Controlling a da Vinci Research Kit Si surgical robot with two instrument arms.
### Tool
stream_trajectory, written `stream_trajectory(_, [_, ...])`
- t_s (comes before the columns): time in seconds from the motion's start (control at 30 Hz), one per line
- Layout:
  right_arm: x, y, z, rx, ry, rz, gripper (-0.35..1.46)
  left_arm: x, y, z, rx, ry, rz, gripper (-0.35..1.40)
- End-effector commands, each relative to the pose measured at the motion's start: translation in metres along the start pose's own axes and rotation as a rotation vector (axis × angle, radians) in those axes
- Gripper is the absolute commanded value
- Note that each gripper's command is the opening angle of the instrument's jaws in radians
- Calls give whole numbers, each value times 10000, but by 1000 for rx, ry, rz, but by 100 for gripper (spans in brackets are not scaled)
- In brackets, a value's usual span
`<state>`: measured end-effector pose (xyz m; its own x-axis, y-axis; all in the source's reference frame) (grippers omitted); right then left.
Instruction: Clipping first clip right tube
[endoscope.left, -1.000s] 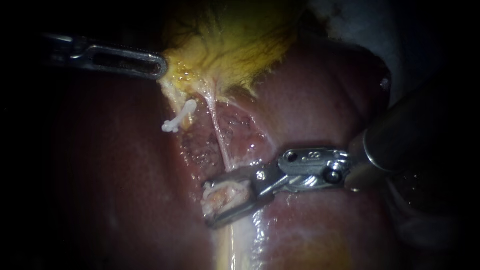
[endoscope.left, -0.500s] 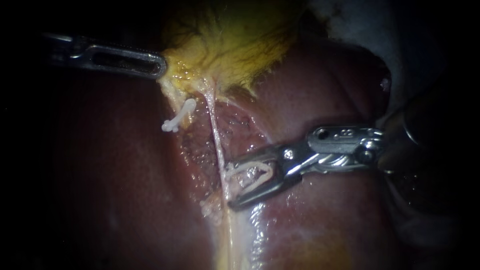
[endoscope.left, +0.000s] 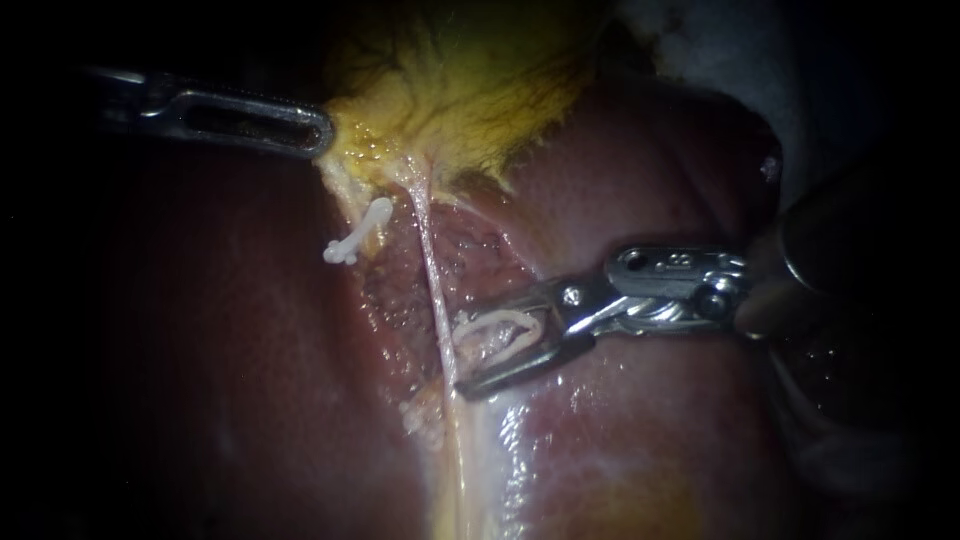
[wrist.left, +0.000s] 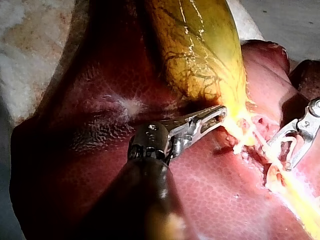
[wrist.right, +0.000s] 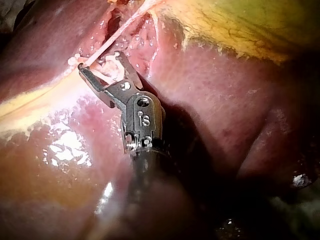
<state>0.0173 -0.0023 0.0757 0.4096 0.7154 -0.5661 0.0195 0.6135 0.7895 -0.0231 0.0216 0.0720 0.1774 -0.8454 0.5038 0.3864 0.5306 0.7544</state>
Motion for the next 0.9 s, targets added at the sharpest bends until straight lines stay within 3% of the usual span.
stream_trajectory(0.03, [0, 1, 2, 12, 18, 9, 47, 0, 0, 0, -1, 0, 0, -35])
stream_trajectory(0.17, [2, 2, 8, 97, 90, 59, 48, 0, 0, 0, -1, 0, 0, -35])
stream_trajectory(0.3, [3, -2, 11, 159, 136, 76, 48, 0, 0, 0, -1, 0, 0, -35])
stream_trajectory(0.6, [4, -21, 19, 274, 165, 66, 48, 0, 0, 0, -1, 0, 0, -35])
stream_trajectory(0.83, [7, -32, 27, 309, 144, 57, 46, 0, 0, 0, -1, 0, 0, -35])
stream_trajectory(0.9, [8, -32, 29, 291, 155, 59, 41, 0, 0, 0, -1, 0, 0, -35])
